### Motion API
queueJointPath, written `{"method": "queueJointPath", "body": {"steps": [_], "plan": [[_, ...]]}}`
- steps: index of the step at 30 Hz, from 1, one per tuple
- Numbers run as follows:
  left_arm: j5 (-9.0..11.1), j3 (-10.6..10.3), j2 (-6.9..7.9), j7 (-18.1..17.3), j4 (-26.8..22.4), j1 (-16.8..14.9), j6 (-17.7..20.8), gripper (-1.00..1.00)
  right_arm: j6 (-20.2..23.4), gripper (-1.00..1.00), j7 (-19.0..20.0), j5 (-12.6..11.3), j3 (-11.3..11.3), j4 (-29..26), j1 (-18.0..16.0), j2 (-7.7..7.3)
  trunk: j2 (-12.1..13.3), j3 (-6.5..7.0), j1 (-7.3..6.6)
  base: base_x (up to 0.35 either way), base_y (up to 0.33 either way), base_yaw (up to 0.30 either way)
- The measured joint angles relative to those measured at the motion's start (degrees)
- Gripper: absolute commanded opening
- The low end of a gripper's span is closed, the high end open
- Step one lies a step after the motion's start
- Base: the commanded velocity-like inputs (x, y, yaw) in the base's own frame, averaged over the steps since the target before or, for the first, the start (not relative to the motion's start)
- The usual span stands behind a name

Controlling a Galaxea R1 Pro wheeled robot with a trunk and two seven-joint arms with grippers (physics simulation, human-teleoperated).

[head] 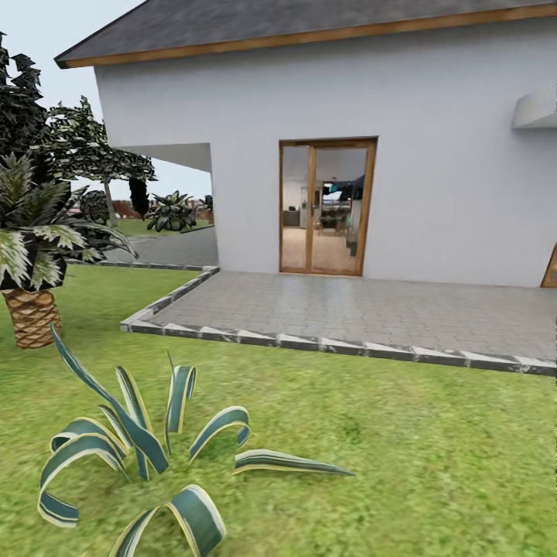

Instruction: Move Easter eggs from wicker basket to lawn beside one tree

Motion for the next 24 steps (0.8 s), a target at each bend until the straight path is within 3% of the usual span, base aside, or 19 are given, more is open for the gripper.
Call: {"method": "queueJointPath", "body": {"steps": [24], "plan": [[0.0,0.0,0.00,0.0,0.0,0.0,0.0,1.00,0.0,1.00,0.0,0.0,0.0,0.0,0.0,0.00,0.0,0.00,0.00,0.000,-0.212,0.000]]}}
